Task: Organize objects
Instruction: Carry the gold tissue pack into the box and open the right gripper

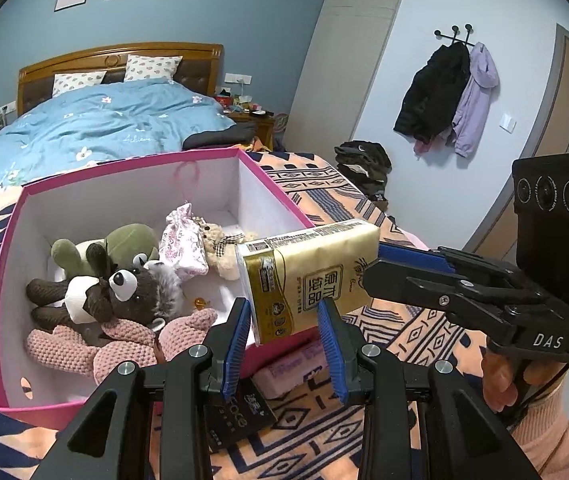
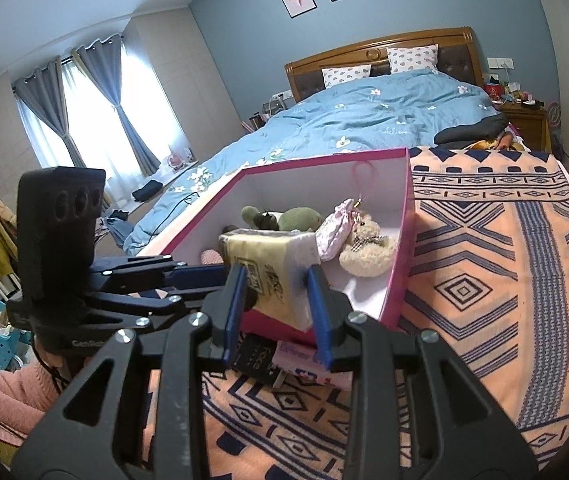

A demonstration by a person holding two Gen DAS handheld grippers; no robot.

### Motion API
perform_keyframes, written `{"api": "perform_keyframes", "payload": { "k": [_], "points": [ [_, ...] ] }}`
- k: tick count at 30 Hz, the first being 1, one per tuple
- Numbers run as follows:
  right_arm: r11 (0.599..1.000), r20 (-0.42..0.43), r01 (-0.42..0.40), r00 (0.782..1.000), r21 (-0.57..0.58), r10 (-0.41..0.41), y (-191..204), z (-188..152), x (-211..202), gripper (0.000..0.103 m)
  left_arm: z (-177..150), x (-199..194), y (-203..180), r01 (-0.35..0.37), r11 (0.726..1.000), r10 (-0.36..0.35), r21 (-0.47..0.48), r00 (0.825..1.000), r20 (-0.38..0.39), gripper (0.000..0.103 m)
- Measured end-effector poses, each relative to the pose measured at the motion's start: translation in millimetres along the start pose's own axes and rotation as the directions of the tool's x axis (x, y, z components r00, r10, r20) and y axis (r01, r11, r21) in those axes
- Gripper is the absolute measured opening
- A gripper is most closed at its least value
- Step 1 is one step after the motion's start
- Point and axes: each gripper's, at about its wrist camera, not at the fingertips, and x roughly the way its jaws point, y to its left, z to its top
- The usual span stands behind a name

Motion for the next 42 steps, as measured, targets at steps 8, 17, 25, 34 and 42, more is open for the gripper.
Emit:
{"api": "perform_keyframes", "payload": {
  "k": [8, 17, 25, 34, 42],
  "points": [
    [1.0, -0.002, 0.0, 1.0, 0.006, 0.0, -4.2, 6.7, 6.7, 0.034, 6.3, 7.8, 5.3, -0.01, 1.0, 0.01, -0.015, 1.0, -0.002, 0.035],
    [1.0, -0.02, 0.011, 1.0, 0.027, -0.011, -13.4, 10.3, 16.8, 0.034, 12.8, 22.0, 9.5, -0.024, 1.0, 0.024, -0.016, 0.999, -0.039, 0.035],
    [0.998, -0.058, 0.043, 0.998, 0.052, -0.04, -22.7, 12.8, 30.9, 0.035, 16.7, 39.6, 21.0, -0.014, 0.999, 0.01, -0.05, 0.996, -0.091, 0.035],
    [0.995, -0.096, 0.085, 0.992, 0.048, -0.08, -26.5, 14.9, 42.7, 0.035, 20.6, 59.2, 31.3, 0.009, 0.996, -0.024, -0.094, 0.988, -0.151, 0.035],
    [0.994, -0.081, 0.104, 0.991, 0.023, -0.102, -20.5, 16.4, 44.5, 0.035, 22.4, 58.7, 30.1, -0.009, 0.996, -0.002, -0.086, 0.992, -0.127, 0.035]
  ]
}}
